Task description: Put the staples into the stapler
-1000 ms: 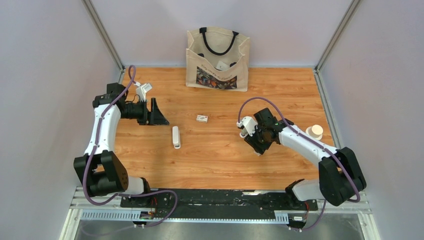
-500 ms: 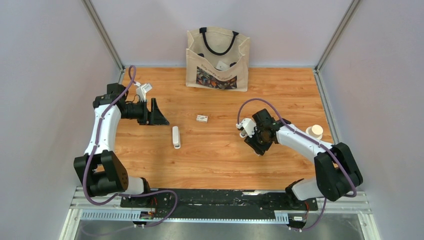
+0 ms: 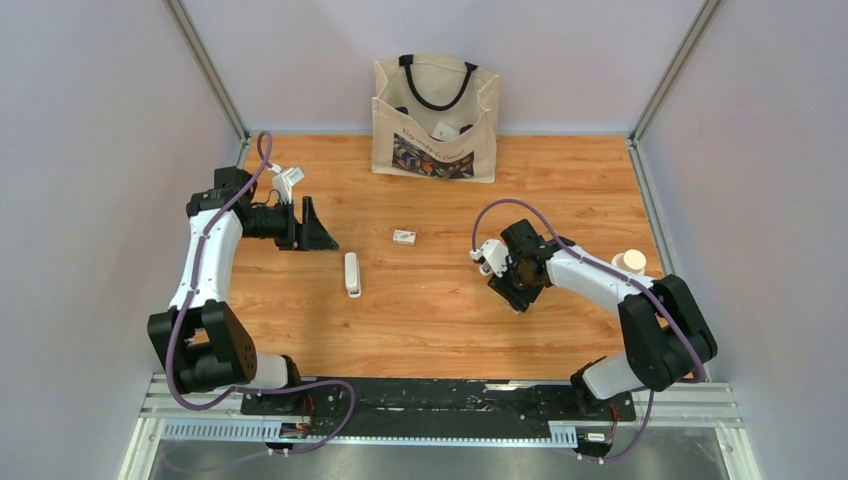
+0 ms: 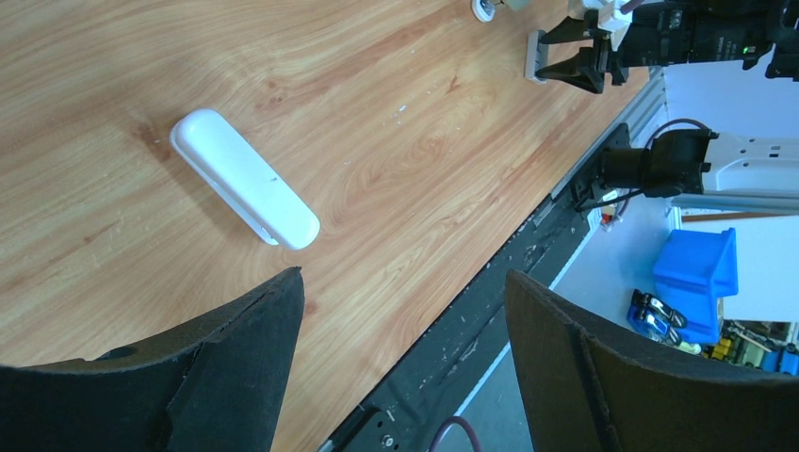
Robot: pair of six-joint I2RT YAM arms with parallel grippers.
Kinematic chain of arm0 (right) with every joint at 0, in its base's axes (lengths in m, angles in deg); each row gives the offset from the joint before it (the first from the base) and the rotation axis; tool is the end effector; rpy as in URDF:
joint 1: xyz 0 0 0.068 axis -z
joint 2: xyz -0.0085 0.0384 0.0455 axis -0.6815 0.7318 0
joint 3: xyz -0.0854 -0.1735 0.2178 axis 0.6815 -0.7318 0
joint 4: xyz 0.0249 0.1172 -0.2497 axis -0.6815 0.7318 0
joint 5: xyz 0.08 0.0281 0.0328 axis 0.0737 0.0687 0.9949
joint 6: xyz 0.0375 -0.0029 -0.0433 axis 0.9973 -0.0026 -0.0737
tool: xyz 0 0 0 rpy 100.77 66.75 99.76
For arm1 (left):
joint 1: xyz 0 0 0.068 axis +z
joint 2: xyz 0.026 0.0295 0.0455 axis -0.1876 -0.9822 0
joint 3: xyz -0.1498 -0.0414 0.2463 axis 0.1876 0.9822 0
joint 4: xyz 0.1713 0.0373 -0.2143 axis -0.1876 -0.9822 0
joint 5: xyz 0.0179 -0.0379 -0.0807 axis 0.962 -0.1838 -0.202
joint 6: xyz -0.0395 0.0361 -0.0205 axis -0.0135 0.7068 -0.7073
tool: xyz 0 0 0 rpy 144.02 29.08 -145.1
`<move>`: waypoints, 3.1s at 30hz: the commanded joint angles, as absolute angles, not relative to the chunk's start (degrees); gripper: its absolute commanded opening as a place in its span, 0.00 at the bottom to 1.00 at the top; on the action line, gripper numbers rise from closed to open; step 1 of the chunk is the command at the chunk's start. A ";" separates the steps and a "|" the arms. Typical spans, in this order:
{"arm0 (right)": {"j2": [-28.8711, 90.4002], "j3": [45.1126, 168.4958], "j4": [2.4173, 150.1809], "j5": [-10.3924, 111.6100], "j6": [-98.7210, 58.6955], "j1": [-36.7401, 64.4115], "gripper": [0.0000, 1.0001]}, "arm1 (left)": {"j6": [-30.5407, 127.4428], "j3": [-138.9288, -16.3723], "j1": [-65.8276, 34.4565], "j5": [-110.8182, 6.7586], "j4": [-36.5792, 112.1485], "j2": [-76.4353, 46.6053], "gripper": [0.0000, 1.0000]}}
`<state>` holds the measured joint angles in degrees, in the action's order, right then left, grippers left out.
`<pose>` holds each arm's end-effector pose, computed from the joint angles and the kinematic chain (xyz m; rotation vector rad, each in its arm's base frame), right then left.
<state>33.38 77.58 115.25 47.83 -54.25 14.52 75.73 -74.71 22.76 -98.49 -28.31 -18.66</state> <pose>0.2264 0.1265 0.1727 -1.3756 2.5643 0.1265 0.2628 0.0218 0.3119 0.2560 2.4131 -1.1344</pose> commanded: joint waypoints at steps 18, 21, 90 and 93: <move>35.46 78.37 113.67 46.92 -54.87 13.26 0.42 | 75.59 -74.30 23.21 -99.14 -26.64 -17.29 0.86; 35.46 78.37 113.50 46.66 -54.95 13.26 0.41 | 75.50 -74.21 23.21 -99.05 -26.63 -17.38 0.86; 29.92 77.31 112.71 48.95 -54.34 17.83 0.35 | 74.88 -73.86 23.21 -98.26 -25.75 -16.94 0.86; 31.86 77.23 112.44 47.98 -54.69 17.91 0.35 | 74.80 -73.68 23.21 -98.26 -25.67 -16.85 0.86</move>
